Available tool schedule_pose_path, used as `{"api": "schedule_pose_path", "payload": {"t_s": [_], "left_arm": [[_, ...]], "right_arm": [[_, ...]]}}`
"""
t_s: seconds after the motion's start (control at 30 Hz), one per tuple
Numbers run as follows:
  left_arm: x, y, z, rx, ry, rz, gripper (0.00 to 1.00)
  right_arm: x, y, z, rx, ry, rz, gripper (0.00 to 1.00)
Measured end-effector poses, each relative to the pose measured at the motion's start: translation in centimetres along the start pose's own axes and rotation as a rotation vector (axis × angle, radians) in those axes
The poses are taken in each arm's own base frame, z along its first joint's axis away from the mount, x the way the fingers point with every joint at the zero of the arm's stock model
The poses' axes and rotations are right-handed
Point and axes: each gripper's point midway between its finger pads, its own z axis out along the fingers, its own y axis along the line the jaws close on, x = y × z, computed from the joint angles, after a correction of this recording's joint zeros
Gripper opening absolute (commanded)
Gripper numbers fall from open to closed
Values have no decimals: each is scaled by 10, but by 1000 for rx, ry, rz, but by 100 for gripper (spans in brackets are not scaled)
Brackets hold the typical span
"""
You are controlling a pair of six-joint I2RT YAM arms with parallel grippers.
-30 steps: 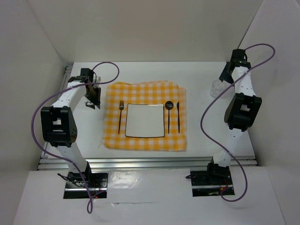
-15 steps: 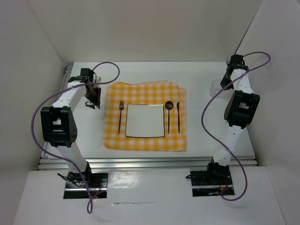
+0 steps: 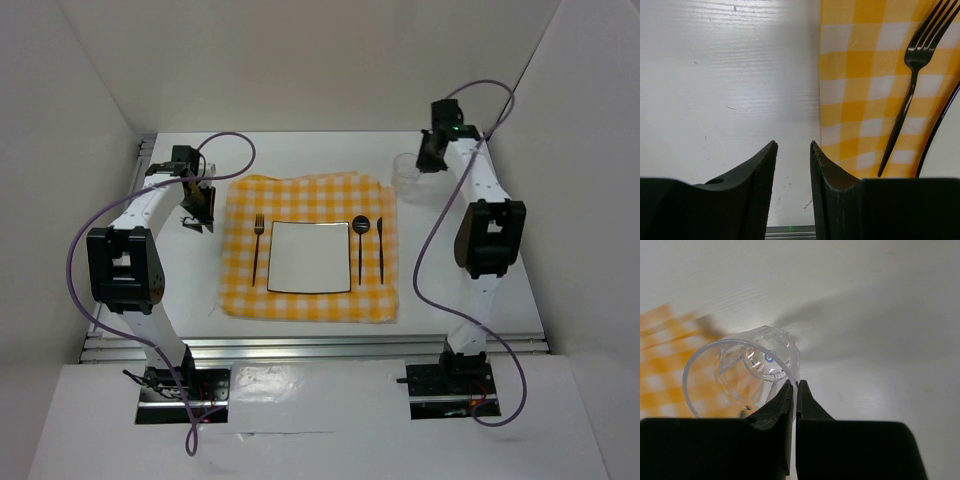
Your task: Set the dinner table for one person
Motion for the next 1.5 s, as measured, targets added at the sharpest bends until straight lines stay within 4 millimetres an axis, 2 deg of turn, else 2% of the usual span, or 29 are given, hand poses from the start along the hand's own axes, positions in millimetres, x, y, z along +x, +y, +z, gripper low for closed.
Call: {"api": "schedule_pose_path", "payload": {"t_s": [0.13,0.2,0.27,0.33,0.5,0.67,0.9,1.07,1.13,1.17,1.27,1.3,1.37,1.4,1.43,1.5], "left_arm": [[0,0,0,0,0,0,40],[0,0,0,0,0,0,40],[0,0,0,0,-1,0,40],[0,0,0,0,-1,0,40],[0,0,0,0,-2,0,40],[1,0,2,-1,1,0,40],[1,0,2,-1,1,2,40],[1,0,2,-1,1,2,40],[1,0,2,-1,1,2,40],[1,0,2,-1,1,2,40],[1,0,2,0,1,4,40],[1,1,2,0,1,5,40],[1,2,1,-1,-1,4,40],[0,3,0,-3,-3,2,40],[0,5,-1,-6,-6,3,40],[0,11,-3,-23,-7,10,40]], "right_arm": [[22,92,-18,-155,-1,-127,0],[40,123,-21,-201,20,-179,0],[51,142,-19,-227,37,-209,0],[61,148,-10,-228,59,-224,0],[73,143,15,-194,103,-225,0],[64,139,16,-158,74,-221,0],[65,132,18,-130,76,-221,0],[67,131,19,-136,85,-220,36],[68,131,19,-144,93,-218,43],[68,131,19,-150,96,-218,52],[63,124,18,-161,105,-194,61],[59,119,16,-168,104,-180,67],[44,105,7,-186,87,-140,74],[33,98,-1,-194,67,-118,82],[21,92,-12,-204,39,-97,100],[-7,75,-46,-227,-59,-54,100]]}}
